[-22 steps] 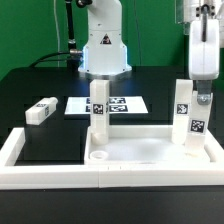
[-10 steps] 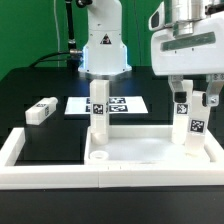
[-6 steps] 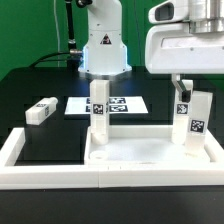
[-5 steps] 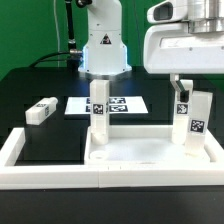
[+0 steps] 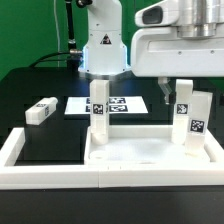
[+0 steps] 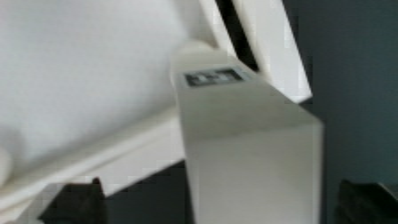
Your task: Assemble desk
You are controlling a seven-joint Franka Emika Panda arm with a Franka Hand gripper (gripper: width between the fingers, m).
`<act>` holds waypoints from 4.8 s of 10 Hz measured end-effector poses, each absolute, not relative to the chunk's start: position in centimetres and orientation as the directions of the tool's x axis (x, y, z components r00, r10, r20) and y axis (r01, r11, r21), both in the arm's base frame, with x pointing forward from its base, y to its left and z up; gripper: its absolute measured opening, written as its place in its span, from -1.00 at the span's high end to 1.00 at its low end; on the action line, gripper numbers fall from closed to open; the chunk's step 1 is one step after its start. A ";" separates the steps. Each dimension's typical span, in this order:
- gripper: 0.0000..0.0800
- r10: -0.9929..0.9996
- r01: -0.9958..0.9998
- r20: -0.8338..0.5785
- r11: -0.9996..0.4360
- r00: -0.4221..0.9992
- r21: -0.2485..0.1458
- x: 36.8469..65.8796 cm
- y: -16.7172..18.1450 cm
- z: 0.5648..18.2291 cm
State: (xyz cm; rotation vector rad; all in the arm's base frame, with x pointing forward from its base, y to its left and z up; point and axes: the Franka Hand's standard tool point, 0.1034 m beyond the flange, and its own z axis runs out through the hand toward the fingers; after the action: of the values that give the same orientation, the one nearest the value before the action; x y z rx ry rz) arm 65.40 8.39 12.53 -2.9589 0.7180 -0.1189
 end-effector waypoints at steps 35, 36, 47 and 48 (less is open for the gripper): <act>-0.62 -0.729 -0.727 0.006 -0.683 0.684 -0.070 65.0 11.1 11.5; -0.62 -0.741 -0.739 0.005 -0.670 0.671 -0.070 65.1 11.0 11.5; 0.26 -0.962 -0.961 -0.162 0.243 -0.220 -0.134 64.7 10.8 11.1; 0.26 -0.913 -0.909 -0.218 0.382 -0.344 -0.167 64.6 10.6 11.0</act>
Offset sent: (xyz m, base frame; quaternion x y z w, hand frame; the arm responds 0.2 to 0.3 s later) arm 0.0000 0.0000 0.0000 0.0000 0.0000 0.0000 1.0000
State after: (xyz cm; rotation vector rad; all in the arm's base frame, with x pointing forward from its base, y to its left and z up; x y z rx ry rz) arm 64.65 10.58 10.96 -1.6076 2.3703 -0.0228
